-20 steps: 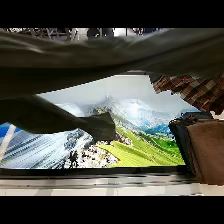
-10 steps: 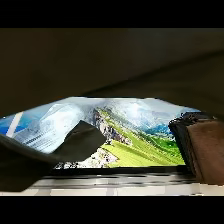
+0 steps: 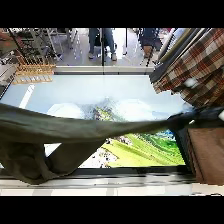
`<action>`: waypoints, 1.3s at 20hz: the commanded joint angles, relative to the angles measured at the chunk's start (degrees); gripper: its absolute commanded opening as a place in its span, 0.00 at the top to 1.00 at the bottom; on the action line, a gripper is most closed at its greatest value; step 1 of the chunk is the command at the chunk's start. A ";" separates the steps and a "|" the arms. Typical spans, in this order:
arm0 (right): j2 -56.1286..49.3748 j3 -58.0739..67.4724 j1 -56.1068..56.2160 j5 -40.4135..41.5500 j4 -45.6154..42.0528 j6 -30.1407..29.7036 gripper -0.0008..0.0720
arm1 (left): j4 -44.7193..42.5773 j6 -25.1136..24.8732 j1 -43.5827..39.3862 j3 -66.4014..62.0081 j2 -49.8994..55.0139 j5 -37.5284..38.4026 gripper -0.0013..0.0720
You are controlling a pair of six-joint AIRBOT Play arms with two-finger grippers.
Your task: Fold the clothes and pants, and hang the long-sleeved shirts on hangers.
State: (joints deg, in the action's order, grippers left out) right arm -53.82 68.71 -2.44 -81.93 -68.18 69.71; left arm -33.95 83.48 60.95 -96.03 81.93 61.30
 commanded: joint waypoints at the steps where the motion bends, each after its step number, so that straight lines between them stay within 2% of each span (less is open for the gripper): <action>1: -0.39 -22.23 0.35 3.32 10.14 -4.94 0.96 | -5.01 0.52 -1.20 0.02 5.51 5.84 0.96; 2: -0.42 -27.71 0.33 3.74 14.45 -7.67 0.95 | -5.01 0.52 -1.20 0.02 6.56 6.69 0.96; 3: -0.39 -31.93 0.33 3.67 18.03 -9.49 0.80 | -5.01 0.52 -1.20 0.02 7.32 7.19 0.96; 4: -0.39 -33.92 0.26 3.67 19.37 -9.60 0.50 | -4.98 0.50 -1.20 0.04 7.80 7.30 0.96; 5: -0.42 -34.32 0.22 4.15 18.78 -9.03 0.40 | -4.83 0.52 -1.20 0.02 8.04 7.13 0.96; 9: -2.12 -34.32 -5.95 9.25 17.25 -4.61 0.40 | -4.57 0.55 -1.18 0.02 8.11 6.91 0.95; 11: -4.17 -34.32 -9.40 7.63 14.43 -4.68 0.39 | -4.55 0.55 -1.18 0.02 8.09 7.39 0.95; 12: -4.92 -34.32 -10.78 6.19 12.87 -4.76 0.36 | -4.55 0.55 -1.18 0.02 8.09 7.63 0.95; 13: -5.51 -34.36 -12.11 4.39 11.58 -4.94 0.27 | -4.55 0.55 -1.18 0.02 8.09 7.93 0.95; 15: -6.45 -34.42 -13.68 4.61 11.43 -5.66 0.26 | -4.57 0.55 -1.18 0.02 8.11 8.00 0.95; 17: -9.01 -34.42 -13.53 9.22 14.25 -7.08 0.27 | -4.57 0.55 -1.18 0.02 8.11 8.02 0.95; 20: -14.82 -34.42 -13.38 14.32 20.61 -11.93 0.30 | -4.59 0.55 -1.18 0.02 8.11 8.00 0.95; 24: -20.02 -34.42 -13.33 14.80 21.64 -14.01 0.31 | -4.59 0.55 -1.18 0.02 8.11 8.00 0.95; 25: -20.87 -34.42 -12.90 15.15 22.21 -15.19 0.37 | -4.59 0.55 -1.18 0.02 8.11 8.00 0.95; 26: -21.29 -34.42 -12.00 15.50 23.47 -17.66 0.52 | -4.59 0.55 -1.20 0.02 8.11 7.96 0.95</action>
State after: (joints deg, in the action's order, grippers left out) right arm -72.51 34.30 -15.33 -67.81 -47.44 56.42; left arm -38.52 84.05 59.79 -96.03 90.00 69.28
